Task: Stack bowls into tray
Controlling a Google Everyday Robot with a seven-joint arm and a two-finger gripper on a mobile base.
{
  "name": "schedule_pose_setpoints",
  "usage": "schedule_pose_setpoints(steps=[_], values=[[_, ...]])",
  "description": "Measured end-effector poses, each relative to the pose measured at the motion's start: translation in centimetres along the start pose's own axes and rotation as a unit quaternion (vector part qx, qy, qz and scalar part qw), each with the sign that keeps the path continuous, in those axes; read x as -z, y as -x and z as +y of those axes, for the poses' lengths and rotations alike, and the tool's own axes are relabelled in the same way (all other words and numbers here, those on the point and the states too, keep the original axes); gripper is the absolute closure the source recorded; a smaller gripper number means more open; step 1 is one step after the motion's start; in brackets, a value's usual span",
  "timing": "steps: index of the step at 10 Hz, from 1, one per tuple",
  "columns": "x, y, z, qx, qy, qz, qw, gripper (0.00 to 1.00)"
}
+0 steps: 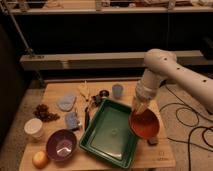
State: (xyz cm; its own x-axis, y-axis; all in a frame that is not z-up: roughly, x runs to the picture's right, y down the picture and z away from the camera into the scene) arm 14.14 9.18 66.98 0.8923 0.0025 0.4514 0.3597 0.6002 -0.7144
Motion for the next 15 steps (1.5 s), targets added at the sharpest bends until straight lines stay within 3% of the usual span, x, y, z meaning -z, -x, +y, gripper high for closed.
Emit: schedule_pose_setpoints(steps=[6,10,15], values=[[1.3,6.0,-2.3,0.073,-0.001,0.007,0.9973,1.00],[1.4,10.1,-3.2,0.119,0.002,0.011,0.9928,1.00],[1.0,15.8,-3.8,0.180,0.012,0.016,0.9835,1.00]])
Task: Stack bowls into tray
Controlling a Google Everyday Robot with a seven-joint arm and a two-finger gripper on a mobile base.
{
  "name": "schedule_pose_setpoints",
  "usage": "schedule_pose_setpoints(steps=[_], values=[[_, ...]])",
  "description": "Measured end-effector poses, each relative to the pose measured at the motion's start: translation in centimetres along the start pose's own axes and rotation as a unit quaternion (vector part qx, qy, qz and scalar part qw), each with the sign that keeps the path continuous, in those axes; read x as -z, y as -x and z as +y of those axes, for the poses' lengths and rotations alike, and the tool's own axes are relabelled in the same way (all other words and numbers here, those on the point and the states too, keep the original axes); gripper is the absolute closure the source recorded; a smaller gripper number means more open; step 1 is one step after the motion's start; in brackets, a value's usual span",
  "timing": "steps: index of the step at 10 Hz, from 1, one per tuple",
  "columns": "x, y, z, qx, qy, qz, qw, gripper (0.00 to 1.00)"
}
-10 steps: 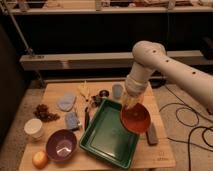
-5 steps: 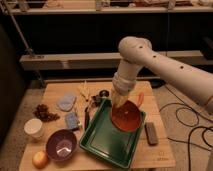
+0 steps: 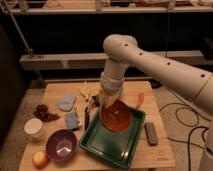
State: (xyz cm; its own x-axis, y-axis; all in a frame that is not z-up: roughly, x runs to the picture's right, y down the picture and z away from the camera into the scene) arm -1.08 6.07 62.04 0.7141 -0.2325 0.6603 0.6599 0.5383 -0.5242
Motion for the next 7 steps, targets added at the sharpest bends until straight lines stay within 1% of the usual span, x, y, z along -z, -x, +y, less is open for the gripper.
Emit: schedule_pose_setpoints(steps=[1,2,7], values=[[-0.1,1.7,-0.8,0.019,0.004,0.000,0.9998,1.00],[-0.2,2.6,-1.3,0.029,0.006,0.000,0.9995,1.00],[-0.2,2.6,-1.3,0.029,0.007,0.000,0.9996,1.00]])
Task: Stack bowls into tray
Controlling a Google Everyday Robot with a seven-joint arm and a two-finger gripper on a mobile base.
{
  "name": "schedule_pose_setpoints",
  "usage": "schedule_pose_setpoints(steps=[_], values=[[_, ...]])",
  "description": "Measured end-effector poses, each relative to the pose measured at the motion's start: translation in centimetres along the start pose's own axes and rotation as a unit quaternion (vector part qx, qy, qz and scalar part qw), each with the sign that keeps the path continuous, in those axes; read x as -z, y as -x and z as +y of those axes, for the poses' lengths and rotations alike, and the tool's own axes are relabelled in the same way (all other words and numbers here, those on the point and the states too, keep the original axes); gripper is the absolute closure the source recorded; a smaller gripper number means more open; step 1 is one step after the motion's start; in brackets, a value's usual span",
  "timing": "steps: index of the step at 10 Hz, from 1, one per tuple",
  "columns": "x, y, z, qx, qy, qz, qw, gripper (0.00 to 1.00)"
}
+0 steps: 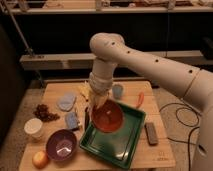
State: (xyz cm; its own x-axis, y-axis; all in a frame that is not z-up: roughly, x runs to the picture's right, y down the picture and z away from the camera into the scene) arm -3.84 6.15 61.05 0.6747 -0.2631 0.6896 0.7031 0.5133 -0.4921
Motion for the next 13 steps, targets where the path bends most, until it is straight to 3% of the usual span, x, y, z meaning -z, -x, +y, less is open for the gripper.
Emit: schedule_pose_setpoints(steps=[4,7,13], values=[[-0.1,0.0,-0.2,0.002,0.001,-0.003,1.0000,1.00],[-0.7,1.7,-2.5,0.016,0.005,-0.014,0.9998,1.00],[-2.4,5.3,-7.4,0.004,0.016,-0.033,0.9993,1.00]])
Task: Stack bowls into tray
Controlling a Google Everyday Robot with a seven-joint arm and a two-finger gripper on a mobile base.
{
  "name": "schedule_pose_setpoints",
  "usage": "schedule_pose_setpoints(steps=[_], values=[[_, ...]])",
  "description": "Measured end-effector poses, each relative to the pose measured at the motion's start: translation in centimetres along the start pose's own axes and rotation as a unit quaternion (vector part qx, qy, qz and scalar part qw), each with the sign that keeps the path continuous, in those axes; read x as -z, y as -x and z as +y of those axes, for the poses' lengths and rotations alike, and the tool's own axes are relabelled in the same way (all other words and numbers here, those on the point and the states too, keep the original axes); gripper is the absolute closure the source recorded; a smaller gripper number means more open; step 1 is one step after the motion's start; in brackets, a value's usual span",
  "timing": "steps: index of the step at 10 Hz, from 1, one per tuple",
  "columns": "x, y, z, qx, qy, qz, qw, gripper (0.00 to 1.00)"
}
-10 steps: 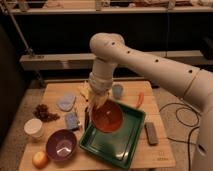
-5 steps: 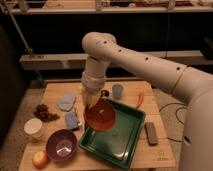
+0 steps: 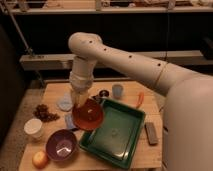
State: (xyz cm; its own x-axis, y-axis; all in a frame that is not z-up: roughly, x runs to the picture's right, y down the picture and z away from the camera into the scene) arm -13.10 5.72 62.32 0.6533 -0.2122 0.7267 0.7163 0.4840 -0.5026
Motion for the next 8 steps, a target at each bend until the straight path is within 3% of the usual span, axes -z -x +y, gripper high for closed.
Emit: schedule_pose_setpoints(steps=[8], values=[[-3.3,4.5,-5.9,-0.013,0.028,-0.009,0.9995,1.00]])
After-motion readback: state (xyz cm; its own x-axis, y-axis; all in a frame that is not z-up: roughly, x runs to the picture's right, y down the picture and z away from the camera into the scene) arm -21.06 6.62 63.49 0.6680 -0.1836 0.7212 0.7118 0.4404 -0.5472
